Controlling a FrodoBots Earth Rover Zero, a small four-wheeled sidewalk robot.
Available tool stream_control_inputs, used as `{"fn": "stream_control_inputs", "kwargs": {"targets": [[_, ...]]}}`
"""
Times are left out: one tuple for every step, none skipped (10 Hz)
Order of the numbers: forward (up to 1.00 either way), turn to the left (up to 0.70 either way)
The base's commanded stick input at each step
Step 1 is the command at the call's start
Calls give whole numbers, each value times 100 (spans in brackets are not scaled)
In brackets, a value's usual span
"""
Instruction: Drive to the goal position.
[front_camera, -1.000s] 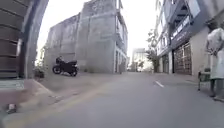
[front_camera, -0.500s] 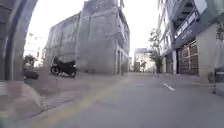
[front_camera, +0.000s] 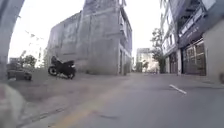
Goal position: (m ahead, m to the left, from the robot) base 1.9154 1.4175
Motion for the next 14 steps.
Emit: {"fn": "stream_control_inputs", "kwargs": {"targets": [[100, -40], [100, -40], [100, -40], [100, -40], [100, -40], [100, -40], [100, -25], [100, -11], [100, -3], [100, -16], [100, -28], [100, -40], [100, -40], [100, -40]]}}
